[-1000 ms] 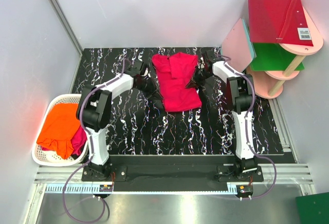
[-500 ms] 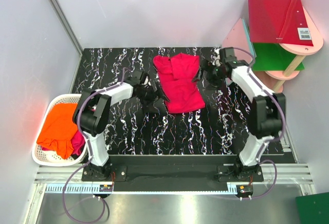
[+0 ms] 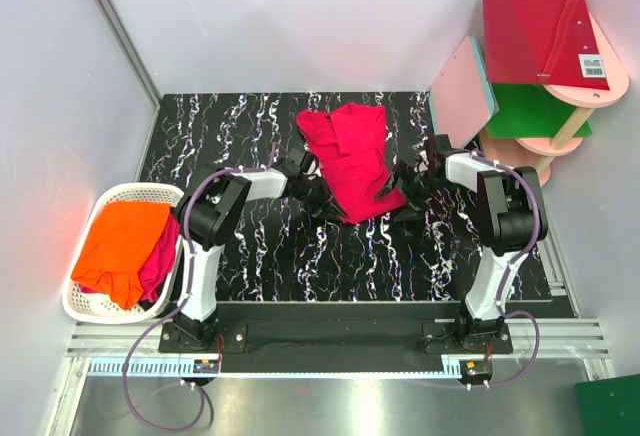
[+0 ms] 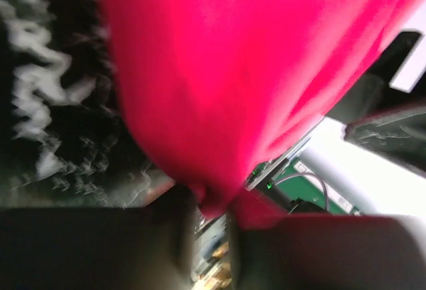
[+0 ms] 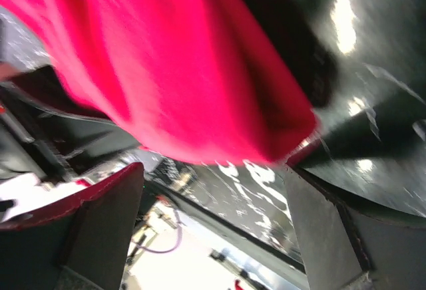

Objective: Fold and stack the t-shirts
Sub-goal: Grab one side of the 2/3 rectangular tshirt with both arms, then fold the long partially folded tshirt into a neat square

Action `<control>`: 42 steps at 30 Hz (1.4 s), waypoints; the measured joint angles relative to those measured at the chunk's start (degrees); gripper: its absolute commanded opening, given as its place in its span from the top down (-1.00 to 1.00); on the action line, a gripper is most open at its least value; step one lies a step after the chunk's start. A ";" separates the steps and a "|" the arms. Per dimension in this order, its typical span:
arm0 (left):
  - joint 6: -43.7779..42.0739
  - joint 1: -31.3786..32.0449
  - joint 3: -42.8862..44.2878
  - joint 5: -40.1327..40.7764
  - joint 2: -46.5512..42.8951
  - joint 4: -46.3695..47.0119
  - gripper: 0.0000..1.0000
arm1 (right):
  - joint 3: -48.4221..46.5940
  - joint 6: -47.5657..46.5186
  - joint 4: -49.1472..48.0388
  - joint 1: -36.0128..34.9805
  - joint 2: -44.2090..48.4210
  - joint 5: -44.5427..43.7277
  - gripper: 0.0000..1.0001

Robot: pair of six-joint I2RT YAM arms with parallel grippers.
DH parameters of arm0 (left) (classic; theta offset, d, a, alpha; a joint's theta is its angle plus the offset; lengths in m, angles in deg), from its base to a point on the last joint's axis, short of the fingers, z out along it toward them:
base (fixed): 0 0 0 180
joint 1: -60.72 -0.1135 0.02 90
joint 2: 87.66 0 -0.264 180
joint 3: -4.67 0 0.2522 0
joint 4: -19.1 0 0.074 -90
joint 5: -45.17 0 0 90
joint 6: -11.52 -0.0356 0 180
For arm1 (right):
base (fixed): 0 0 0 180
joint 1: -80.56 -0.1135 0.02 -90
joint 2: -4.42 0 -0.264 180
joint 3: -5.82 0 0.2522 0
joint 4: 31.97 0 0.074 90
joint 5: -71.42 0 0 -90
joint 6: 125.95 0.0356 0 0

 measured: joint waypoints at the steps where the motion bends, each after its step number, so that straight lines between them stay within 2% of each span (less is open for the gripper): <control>1: 0.57 -0.02 0.04 -0.87 0.35 0.31 1.00 | -0.72 0.76 -0.50 0.00 -0.79 0.76 -0.82; 4: 0.85 -0.02 0.04 -1.20 0.44 0.42 1.00 | -3.17 2.73 -2.25 -0.04 -3.26 2.29 -0.59; 5: 0.83 -0.02 0.04 -1.18 0.44 0.37 1.00 | -4.04 3.15 -2.97 -0.04 -4.11 2.51 -0.19; 8: 0.79 -0.04 0.07 -1.20 0.44 0.24 1.00 | -6.25 3.50 -5.64 -0.07 -7.17 2.58 0.46; 9: 0.76 -0.04 0.09 -1.18 0.44 0.11 1.00 | -6.73 3.72 -6.36 -0.07 -8.33 2.93 0.77; 12: 0.70 -0.04 0.33 -1.16 0.44 -0.55 1.00 | -6.97 4.42 -7.87 -0.04 -10.54 5.20 1.00; 17: 0.68 -0.11 0.37 -1.25 0.33 -1.70 1.00 | -5.31 4.33 -8.55 -0.04 -9.84 6.16 1.00; 23: 0.44 0.00 -1.18 -1.33 -1.27 -4.35 1.00 | -1.88 -0.35 -0.70 -0.04 -6.08 5.66 1.00; 35: -0.70 2.34 -8.02 -2.56 -13.60 -13.20 1.00 | 5.03 -5.44 12.28 -0.33 3.45 8.46 0.98; 38: -1.05 2.34 -7.39 -2.73 -16.72 -15.61 1.00 | 4.66 -6.05 14.73 -0.35 6.43 9.40 0.96; 42: -1.68 2.27 -1.81 -2.67 -18.05 -19.74 1.00 | 0.00 -6.88 17.99 -0.35 8.28 10.05 0.95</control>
